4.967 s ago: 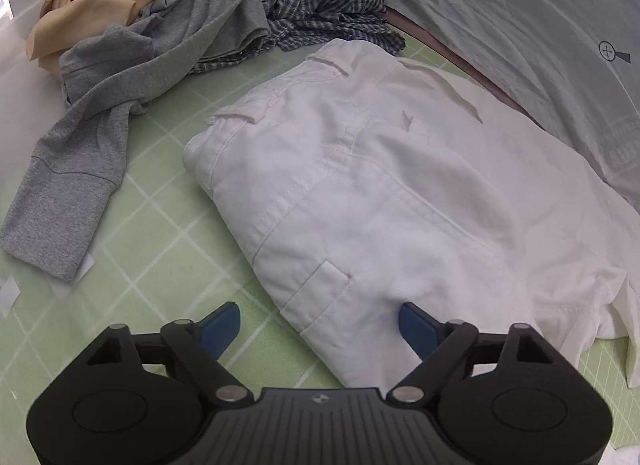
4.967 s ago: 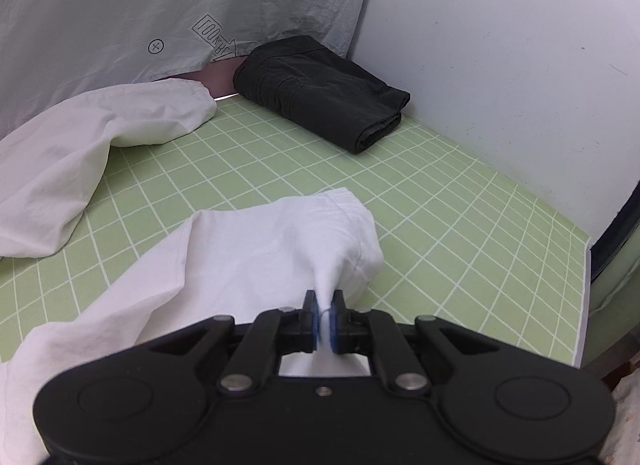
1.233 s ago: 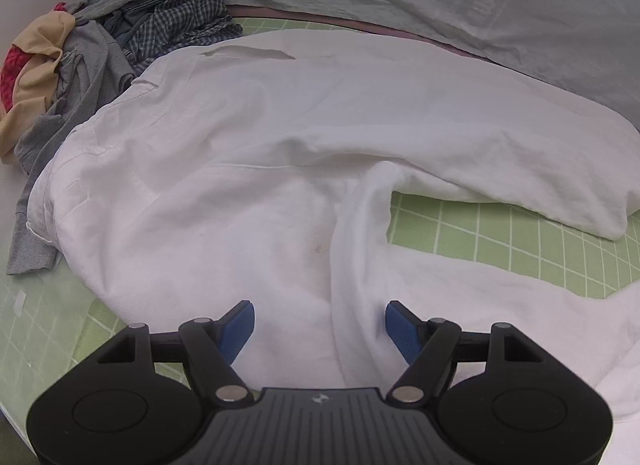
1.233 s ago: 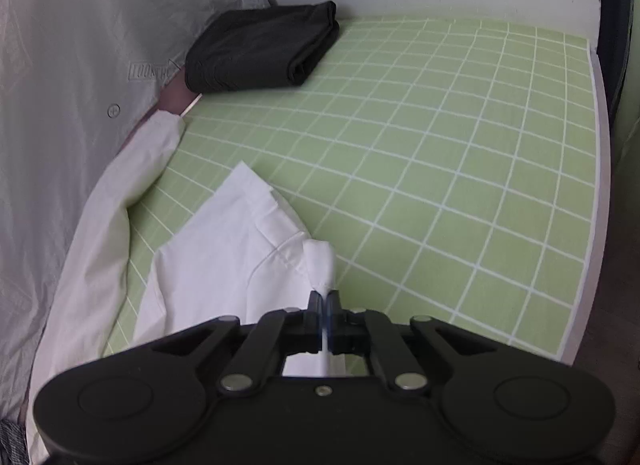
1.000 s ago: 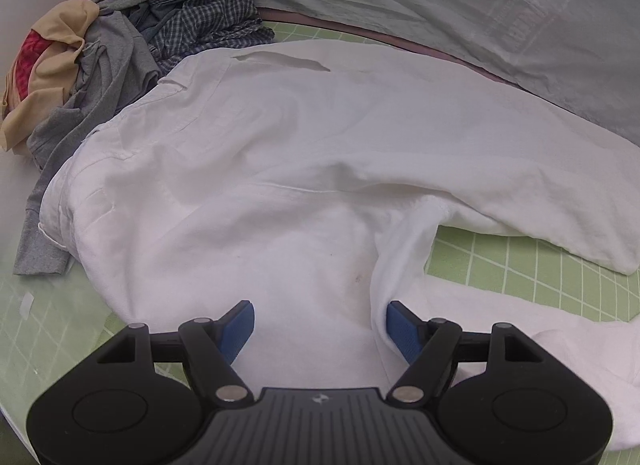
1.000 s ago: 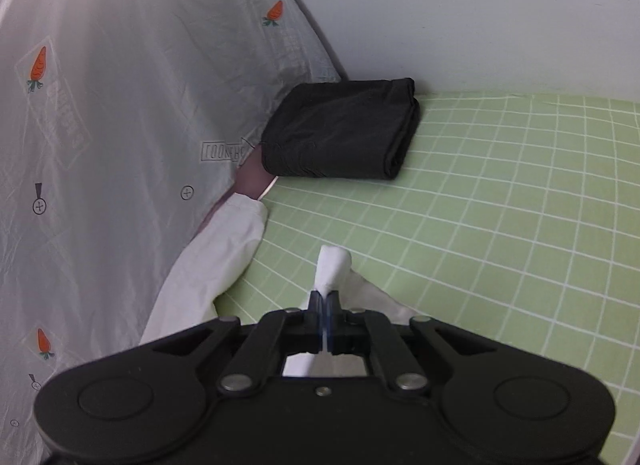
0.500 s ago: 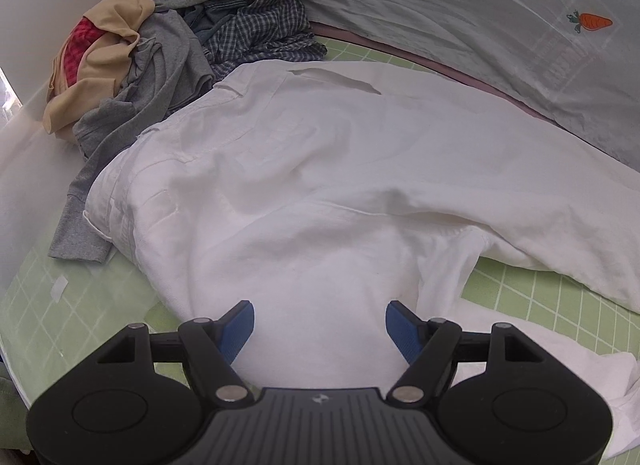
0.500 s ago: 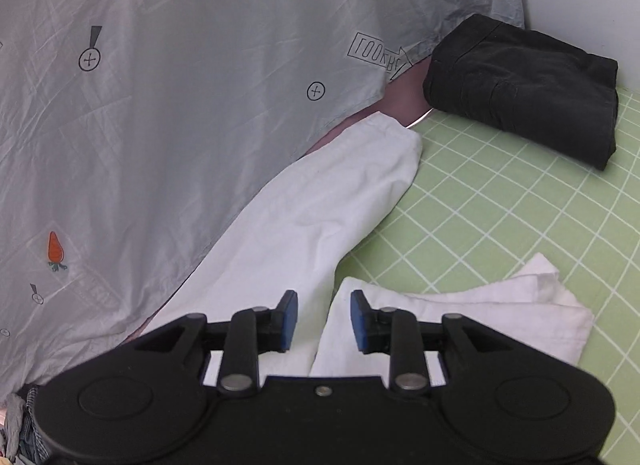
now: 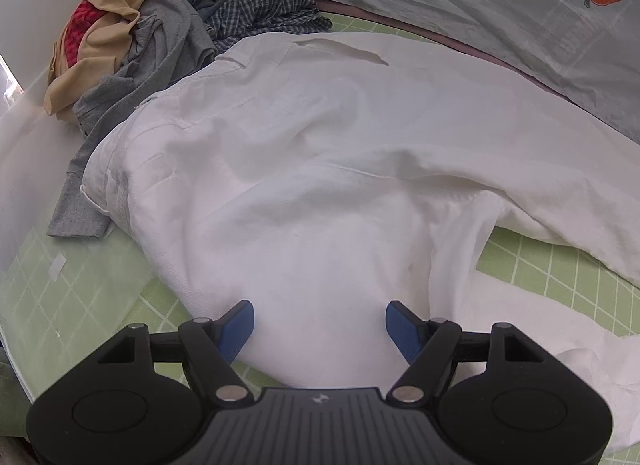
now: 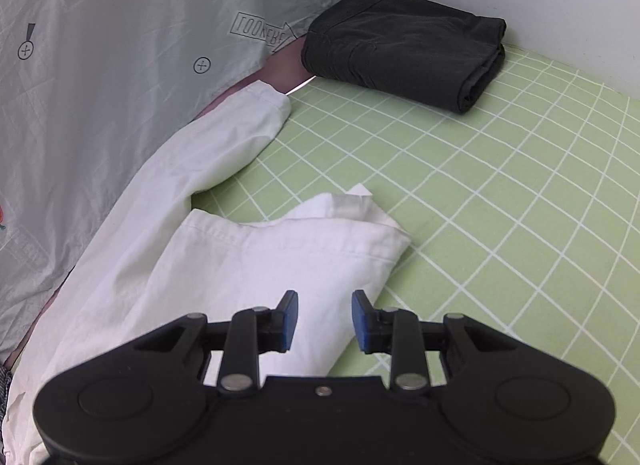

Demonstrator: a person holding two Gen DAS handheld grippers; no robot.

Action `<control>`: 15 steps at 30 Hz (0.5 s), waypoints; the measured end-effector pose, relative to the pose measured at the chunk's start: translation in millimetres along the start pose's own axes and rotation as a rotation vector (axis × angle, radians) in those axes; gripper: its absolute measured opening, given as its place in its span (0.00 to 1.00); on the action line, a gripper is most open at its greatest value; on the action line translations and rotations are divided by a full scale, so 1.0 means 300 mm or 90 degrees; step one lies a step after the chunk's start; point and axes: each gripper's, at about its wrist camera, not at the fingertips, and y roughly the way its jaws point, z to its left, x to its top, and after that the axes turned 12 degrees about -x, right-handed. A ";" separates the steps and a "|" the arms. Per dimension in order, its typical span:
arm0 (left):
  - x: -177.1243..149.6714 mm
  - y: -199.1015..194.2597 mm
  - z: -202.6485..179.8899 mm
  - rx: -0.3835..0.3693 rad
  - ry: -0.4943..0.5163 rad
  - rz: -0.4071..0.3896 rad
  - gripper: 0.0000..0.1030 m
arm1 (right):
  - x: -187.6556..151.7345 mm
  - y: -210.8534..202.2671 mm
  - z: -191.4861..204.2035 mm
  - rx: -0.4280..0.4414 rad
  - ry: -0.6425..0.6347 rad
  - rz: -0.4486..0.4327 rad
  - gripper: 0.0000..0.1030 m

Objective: Fold clothes

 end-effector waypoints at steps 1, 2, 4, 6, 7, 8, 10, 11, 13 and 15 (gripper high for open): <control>0.000 0.001 -0.002 0.001 0.003 0.001 0.72 | -0.002 0.013 -0.005 -0.002 0.004 0.007 0.33; 0.000 0.003 -0.005 0.002 0.006 0.002 0.72 | -0.002 0.024 -0.005 -0.005 0.006 0.009 0.36; 0.000 0.005 -0.010 0.003 0.012 0.005 0.72 | 0.001 0.046 -0.003 -0.014 0.009 0.010 0.41; 0.002 0.008 -0.010 0.003 0.013 0.007 0.72 | 0.007 0.066 0.001 -0.019 0.017 0.016 0.45; 0.002 0.011 -0.009 0.003 0.012 0.008 0.72 | 0.010 0.077 0.005 -0.021 0.023 0.022 0.48; 0.003 0.015 -0.008 0.004 0.010 0.010 0.72 | 0.012 0.088 0.008 -0.023 0.027 0.027 0.52; 0.004 0.024 -0.007 0.006 0.008 0.014 0.72 | 0.015 0.108 0.016 -0.027 0.036 0.038 0.57; 0.004 0.028 -0.005 0.007 0.007 0.015 0.72 | 0.014 0.117 0.017 -0.027 0.041 0.044 0.58; 0.004 0.030 -0.003 0.007 0.003 0.015 0.72 | 0.013 0.135 0.019 -0.027 0.052 0.055 0.58; 0.004 0.030 0.000 0.005 -0.002 0.015 0.72 | 0.012 0.136 0.020 -0.016 0.054 0.052 0.32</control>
